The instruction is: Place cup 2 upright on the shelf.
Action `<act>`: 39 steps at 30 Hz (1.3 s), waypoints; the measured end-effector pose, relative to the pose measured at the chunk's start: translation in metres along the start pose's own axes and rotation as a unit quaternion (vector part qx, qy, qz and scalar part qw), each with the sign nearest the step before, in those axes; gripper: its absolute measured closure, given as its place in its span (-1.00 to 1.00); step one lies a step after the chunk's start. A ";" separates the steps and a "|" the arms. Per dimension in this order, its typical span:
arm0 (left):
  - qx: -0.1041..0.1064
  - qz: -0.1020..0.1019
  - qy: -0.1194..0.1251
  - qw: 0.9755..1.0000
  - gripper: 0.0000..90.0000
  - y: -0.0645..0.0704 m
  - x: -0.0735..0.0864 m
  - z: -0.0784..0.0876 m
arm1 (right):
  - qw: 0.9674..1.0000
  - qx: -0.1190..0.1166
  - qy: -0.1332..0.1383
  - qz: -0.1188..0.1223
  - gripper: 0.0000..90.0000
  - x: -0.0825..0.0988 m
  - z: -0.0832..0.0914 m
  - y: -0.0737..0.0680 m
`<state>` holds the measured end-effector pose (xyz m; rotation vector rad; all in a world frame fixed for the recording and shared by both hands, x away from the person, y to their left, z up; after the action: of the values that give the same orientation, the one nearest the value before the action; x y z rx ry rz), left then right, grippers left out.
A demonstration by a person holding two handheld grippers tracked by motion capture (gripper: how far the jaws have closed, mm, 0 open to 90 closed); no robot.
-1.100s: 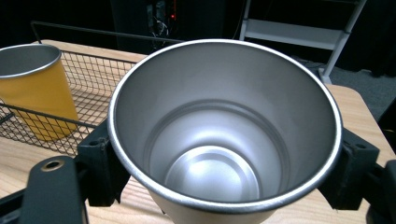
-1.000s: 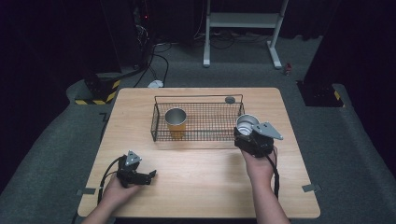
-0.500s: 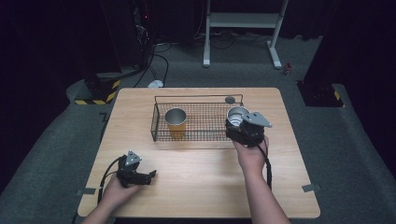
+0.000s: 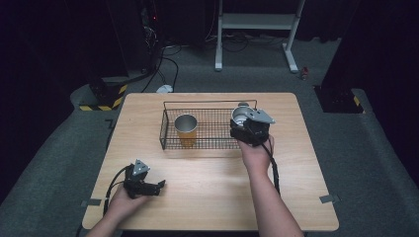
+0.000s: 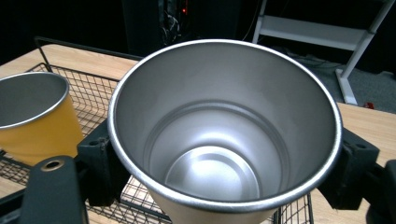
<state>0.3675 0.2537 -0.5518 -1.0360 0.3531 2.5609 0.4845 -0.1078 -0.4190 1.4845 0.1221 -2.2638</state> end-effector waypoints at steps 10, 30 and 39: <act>-0.001 0.002 0.000 1.000 -0.97 0.000 0.000 0.000 | 1.000 0.000 -0.021 0.000 -0.59 -0.003 -0.024 -0.003; -0.001 0.000 -0.001 1.000 -0.97 0.000 0.000 0.000 | 0.998 0.001 -0.059 -0.012 -0.59 -0.003 -0.064 -0.008; -0.002 -0.001 -0.001 1.000 -0.97 0.000 0.000 0.000 | 0.995 0.001 -0.094 -0.017 -0.59 0.009 -0.076 -0.010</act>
<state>0.3670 0.2540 -0.5517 -1.0332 0.3476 2.5626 0.5424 -0.0783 -0.4605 1.2703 0.0894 -2.4175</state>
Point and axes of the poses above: each handheld gripper's, and its own axes: z roughly backward along the jaws, x roughly out of its underside, y roughly to its right, the point moved 3 cm from there along -z, roughly forward along the jaws, and after that the axes turned 8 degrees about z, right-handed, at the moved point
